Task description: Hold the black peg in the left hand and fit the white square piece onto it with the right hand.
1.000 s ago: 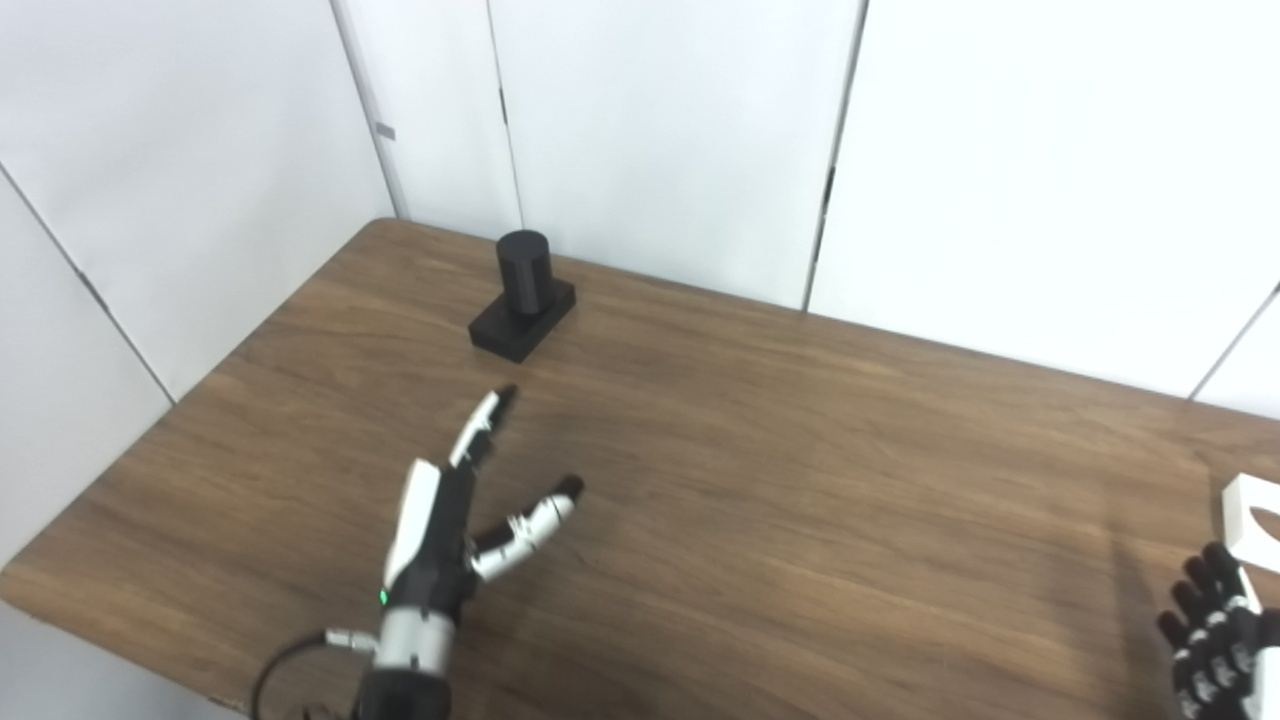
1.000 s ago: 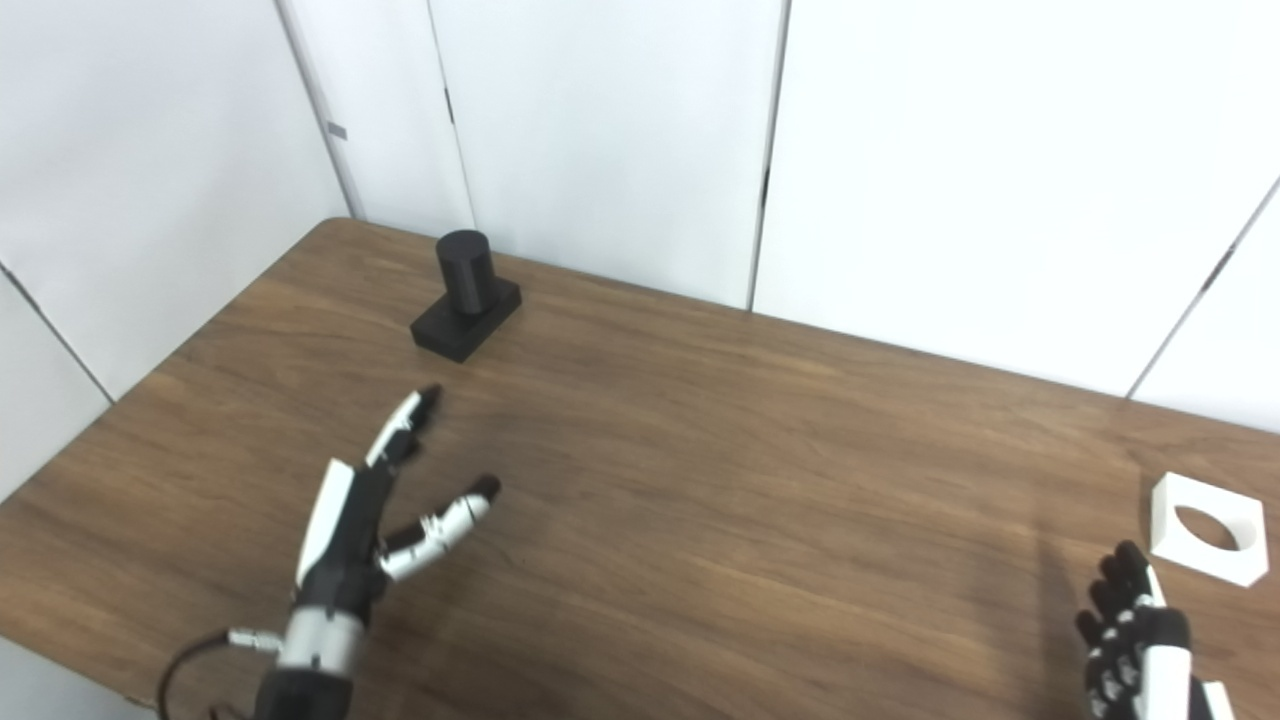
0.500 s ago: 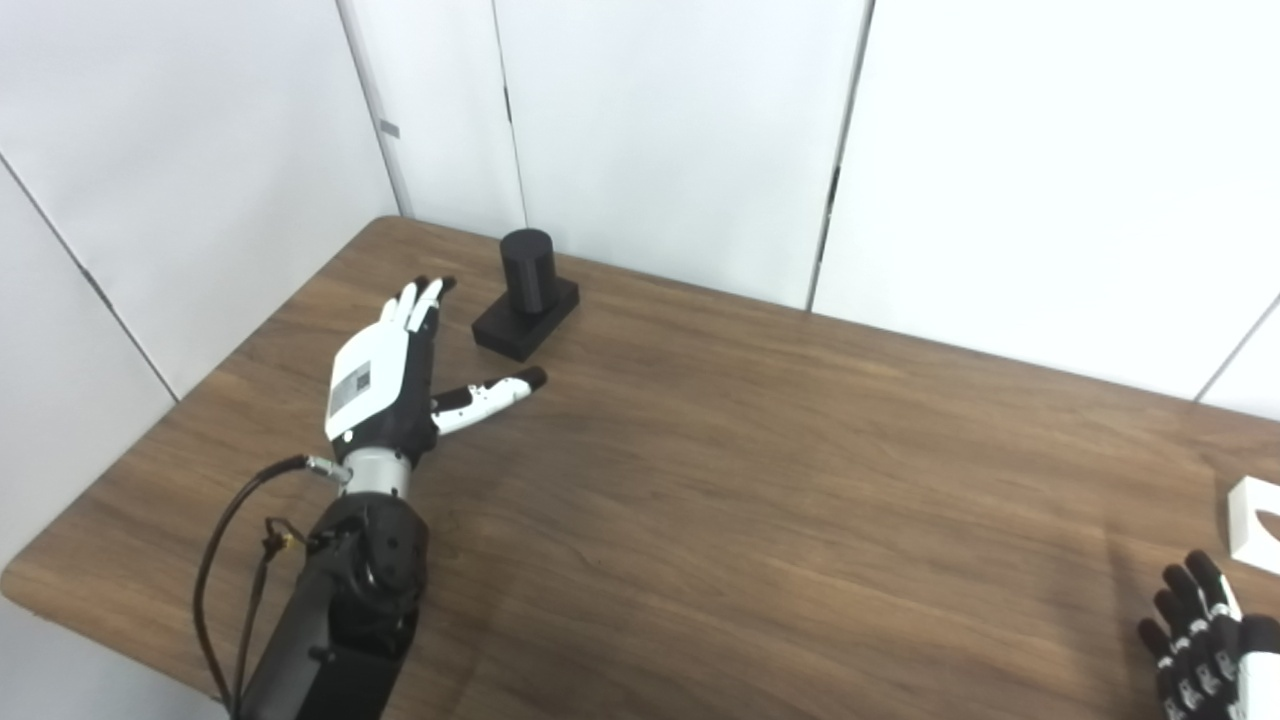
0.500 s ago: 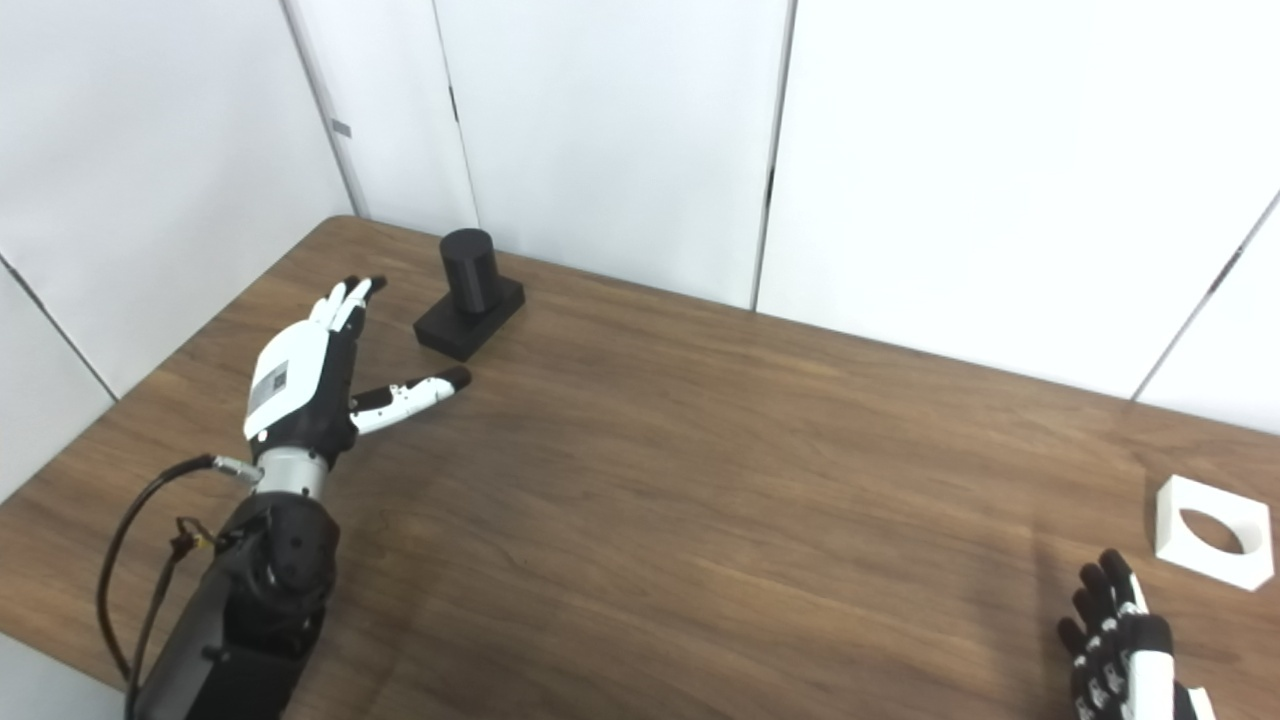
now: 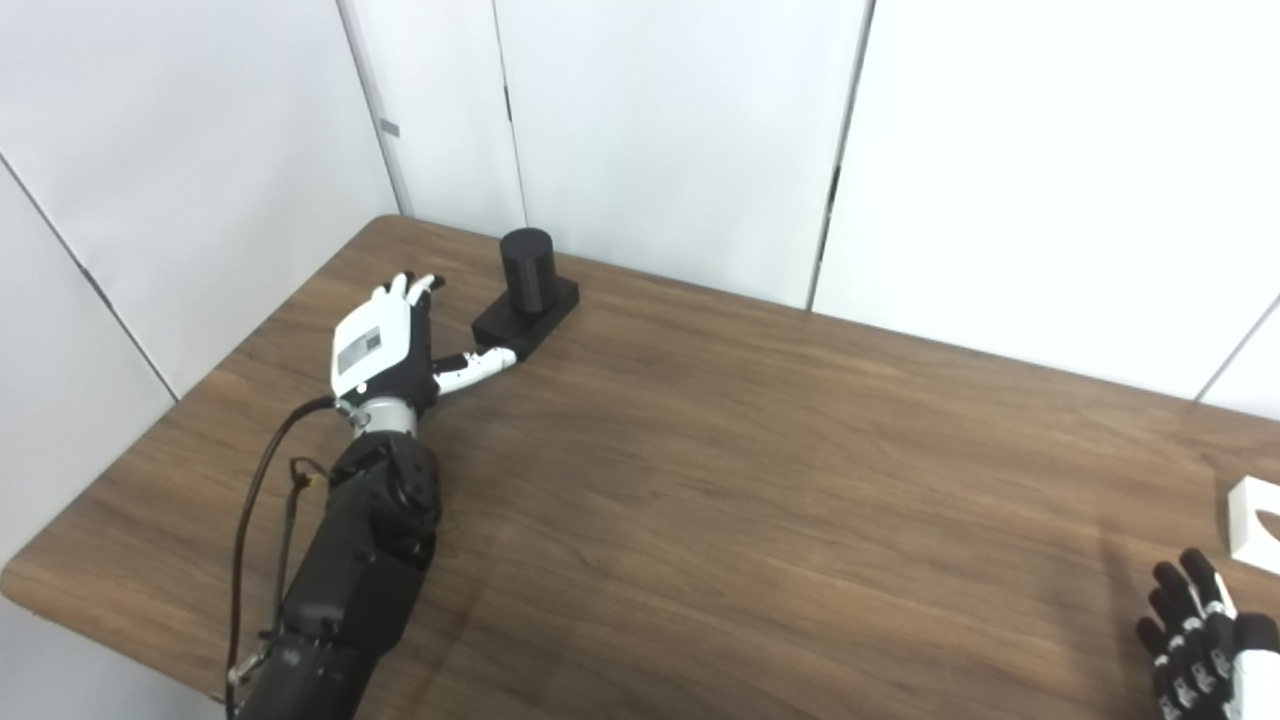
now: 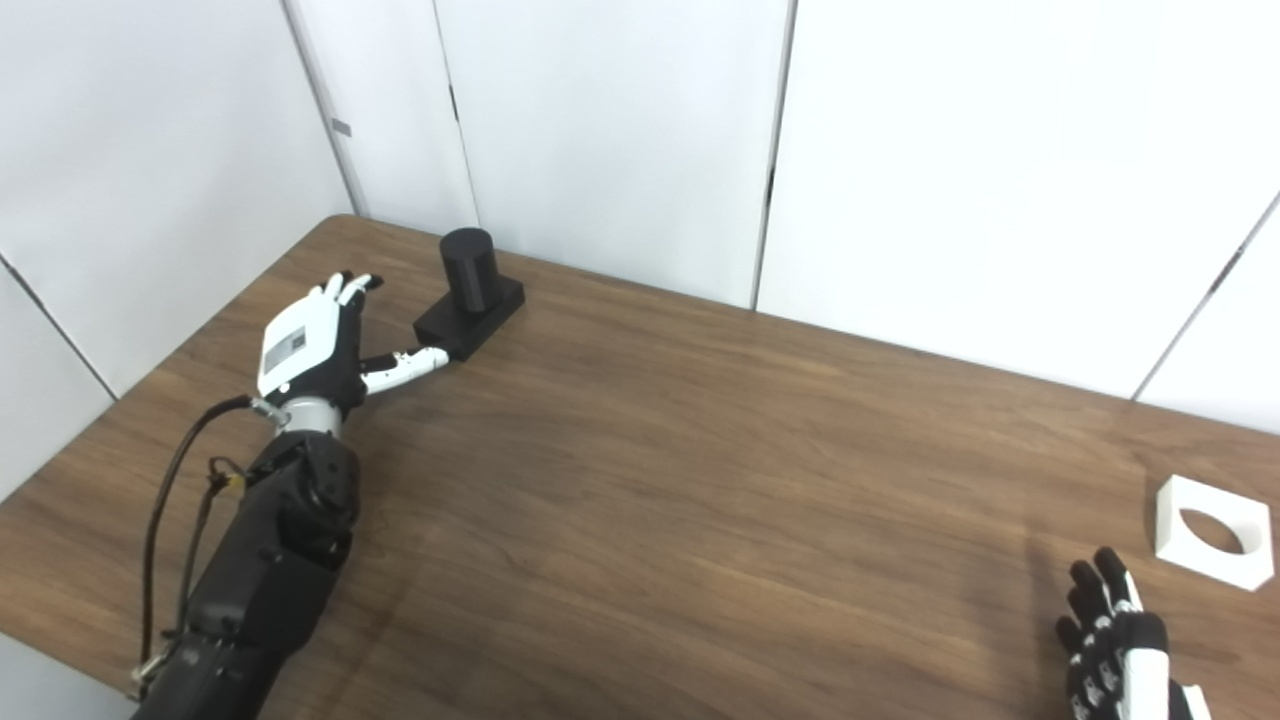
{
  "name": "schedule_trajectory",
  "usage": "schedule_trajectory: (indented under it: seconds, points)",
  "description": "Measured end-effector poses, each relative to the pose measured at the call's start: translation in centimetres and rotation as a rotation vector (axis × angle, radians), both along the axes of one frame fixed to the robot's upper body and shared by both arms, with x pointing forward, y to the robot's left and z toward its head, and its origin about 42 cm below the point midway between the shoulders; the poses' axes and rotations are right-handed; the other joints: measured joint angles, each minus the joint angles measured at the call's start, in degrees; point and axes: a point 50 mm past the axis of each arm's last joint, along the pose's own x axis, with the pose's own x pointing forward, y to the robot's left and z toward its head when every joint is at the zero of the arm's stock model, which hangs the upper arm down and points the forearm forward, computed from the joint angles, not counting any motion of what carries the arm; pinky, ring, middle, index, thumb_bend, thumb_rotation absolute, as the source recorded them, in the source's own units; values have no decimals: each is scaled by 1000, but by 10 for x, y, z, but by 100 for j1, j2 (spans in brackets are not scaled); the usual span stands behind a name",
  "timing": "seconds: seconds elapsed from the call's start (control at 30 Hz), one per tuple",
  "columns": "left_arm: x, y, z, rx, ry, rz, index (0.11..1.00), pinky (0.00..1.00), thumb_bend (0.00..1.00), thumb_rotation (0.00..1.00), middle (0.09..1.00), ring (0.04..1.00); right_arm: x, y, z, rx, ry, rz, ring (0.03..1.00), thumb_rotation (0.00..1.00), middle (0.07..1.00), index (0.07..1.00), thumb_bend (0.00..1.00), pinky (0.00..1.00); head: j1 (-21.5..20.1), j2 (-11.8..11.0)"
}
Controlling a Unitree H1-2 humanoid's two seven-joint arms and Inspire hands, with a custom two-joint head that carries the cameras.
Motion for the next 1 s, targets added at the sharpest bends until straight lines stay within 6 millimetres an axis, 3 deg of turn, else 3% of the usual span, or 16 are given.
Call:
schedule_trajectory:
  seconds: [0.2, 0.53, 1.0]
  points:
    - [18, 3, -8, 6, 46, 9, 884, 972, 997, 665, 977, 995, 0, 1, 1, -4, -4, 2, 1000, 1000, 980, 985, 625, 1000, -17, 0]
    - [45, -5, -17, -79, 108, -23, 878, 928, 1000, 693, 941, 955, 0, 3, 4, -9, -11, 0, 1000, 1000, 978, 982, 611, 1000, -88, 9]
    - [67, -9, -18, -115, 84, 10, 860, 939, 1000, 627, 915, 944, 0, 4, 3, -22, 1, -24, 1000, 1000, 974, 980, 596, 1000, -88, 18]
